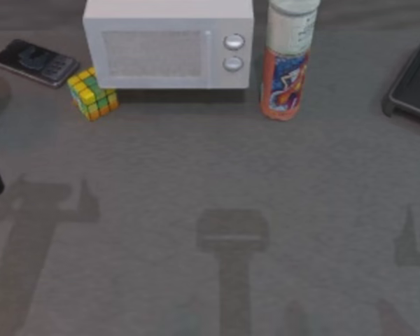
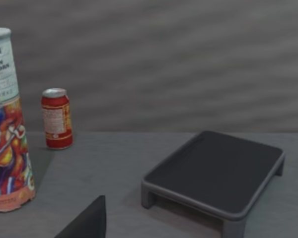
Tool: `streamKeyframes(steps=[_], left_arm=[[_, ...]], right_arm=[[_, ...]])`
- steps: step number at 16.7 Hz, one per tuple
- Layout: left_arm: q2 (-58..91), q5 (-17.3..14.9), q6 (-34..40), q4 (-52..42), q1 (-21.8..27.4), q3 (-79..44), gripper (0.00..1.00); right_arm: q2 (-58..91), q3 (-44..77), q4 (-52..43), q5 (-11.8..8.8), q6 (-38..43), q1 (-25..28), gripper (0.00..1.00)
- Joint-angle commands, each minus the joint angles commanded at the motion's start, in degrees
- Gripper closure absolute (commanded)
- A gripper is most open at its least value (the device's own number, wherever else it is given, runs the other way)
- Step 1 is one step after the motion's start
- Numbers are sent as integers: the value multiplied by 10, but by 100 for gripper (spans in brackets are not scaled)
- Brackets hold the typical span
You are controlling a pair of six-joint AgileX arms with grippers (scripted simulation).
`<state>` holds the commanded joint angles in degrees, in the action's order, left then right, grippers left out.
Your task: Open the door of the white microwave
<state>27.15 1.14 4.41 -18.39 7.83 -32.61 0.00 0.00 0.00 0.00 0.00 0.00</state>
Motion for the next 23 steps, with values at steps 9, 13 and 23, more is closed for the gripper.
streamKeyframes(steps=[9,13,23], left_arm=[[483,46,92,-292,118,-546,0],[709,75,143,-415,168,-802,0],[1135,141,246,-628,251,-1277,0]], right_arm=[[0,0,0,0,0,0,0],[0,0,0,0,0,0,0],[0,0,0,0,0,0,0]])
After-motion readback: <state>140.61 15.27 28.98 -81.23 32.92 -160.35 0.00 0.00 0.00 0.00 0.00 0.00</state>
